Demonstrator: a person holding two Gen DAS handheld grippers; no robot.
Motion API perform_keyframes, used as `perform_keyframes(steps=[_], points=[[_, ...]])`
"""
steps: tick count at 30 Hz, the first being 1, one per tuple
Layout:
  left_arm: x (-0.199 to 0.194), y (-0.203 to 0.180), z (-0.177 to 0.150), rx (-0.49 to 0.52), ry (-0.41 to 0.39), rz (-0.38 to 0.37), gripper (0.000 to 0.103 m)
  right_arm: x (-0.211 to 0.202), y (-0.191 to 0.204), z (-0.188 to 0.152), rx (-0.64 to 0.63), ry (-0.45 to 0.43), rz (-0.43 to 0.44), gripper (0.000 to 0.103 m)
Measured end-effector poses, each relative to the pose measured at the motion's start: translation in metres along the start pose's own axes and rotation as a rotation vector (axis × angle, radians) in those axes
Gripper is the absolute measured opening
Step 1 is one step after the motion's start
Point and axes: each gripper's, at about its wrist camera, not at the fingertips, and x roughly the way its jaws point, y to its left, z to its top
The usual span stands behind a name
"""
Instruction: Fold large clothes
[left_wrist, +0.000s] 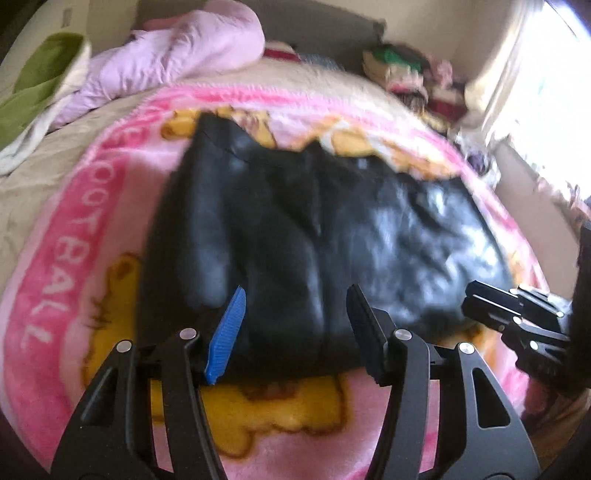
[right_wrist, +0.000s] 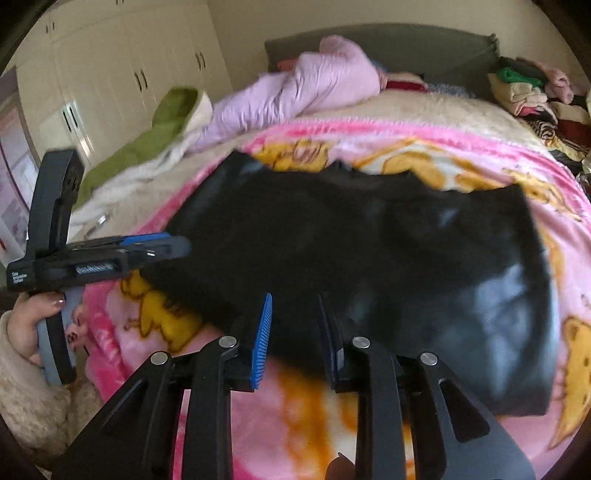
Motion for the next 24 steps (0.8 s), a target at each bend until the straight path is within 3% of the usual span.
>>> perform_keyframes(steps=[3,10,12,14,17,19,24], points=[[0.017,-0.003,-0.011,0.035,0.029,0.032,0.048,0.024,-0.006,-0.016,0.052,0.097,-0.019,0.021],[0.027,0.000,-0.018,0.039,0.038,0.040,0.048,0.037,-0.015,-0.017,0.087,0.119,0.009,0.021],[0.024,0.000,-0.017,0.037,0.035,0.037,0.048,0.028,-0.018,-0.009,0.116,0.128,0.055,0.021],[0.022,0.001,-0.017,0.034,0.036,0.031,0.048,0.012,-0.027,0.005,0.179,0.080,0.132,0.021],[0.021,0.001,-0.018,0.031,0.037,0.031,0.048,0.002,-0.033,0.037,0.156,-0.020,0.086,0.021],[0.020,0.000,-0.018,0.029,0.036,0.035,0.048,0.012,-0.039,0.058,0.162,-0.023,0.032,0.021],[0.018,-0.001,-0.020,0.023,0.032,0.029,0.048,0.045,-0.048,0.093,0.191,-0.011,0.001,0.021]])
